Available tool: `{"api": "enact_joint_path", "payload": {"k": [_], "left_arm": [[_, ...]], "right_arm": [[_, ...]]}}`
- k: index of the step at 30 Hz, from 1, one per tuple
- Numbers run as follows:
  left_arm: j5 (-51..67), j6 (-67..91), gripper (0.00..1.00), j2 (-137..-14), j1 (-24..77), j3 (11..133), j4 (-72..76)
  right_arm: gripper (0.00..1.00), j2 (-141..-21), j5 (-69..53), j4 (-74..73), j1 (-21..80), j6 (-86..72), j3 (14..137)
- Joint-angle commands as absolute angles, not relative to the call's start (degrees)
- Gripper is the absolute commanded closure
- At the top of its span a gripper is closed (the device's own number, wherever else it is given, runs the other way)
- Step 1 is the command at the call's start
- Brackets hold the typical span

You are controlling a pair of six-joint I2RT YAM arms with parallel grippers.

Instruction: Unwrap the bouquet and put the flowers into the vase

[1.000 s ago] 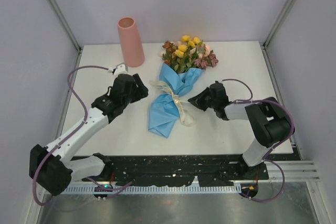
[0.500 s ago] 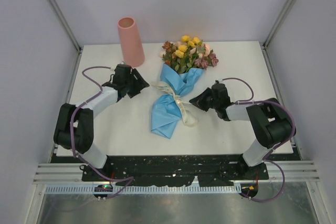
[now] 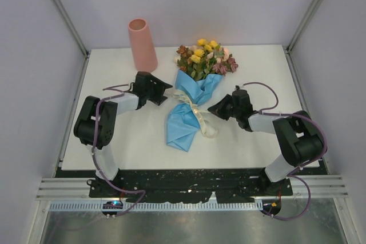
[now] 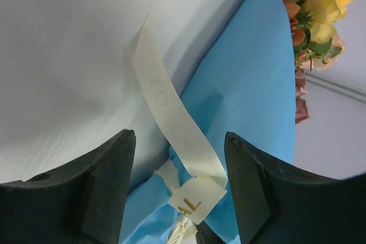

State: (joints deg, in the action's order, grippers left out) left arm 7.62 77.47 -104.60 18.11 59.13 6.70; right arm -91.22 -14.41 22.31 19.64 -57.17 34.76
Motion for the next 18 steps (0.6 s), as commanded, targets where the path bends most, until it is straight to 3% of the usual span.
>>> {"api": "enact_joint_path", "payload": {"k": [1, 9, 18], "left_arm": [[8.8, 85.4, 0.32, -107.7, 18.1, 60.0, 14.0], [8.3, 88.1, 0.34, -111.4, 19.1, 62.7, 14.2], [7.6, 90.4, 0.50, -114.5, 20.3, 62.9, 18.5]], "right_arm": [[0.95, -88.9, -13.2, 22.1, 19.5, -55.4, 36.7], [0.95, -89.1, -12.5, 21.4, 19.4, -54.6, 36.9], [0.94, -89.6, -12.5, 21.5, 19.2, -54.5, 36.8]]}}
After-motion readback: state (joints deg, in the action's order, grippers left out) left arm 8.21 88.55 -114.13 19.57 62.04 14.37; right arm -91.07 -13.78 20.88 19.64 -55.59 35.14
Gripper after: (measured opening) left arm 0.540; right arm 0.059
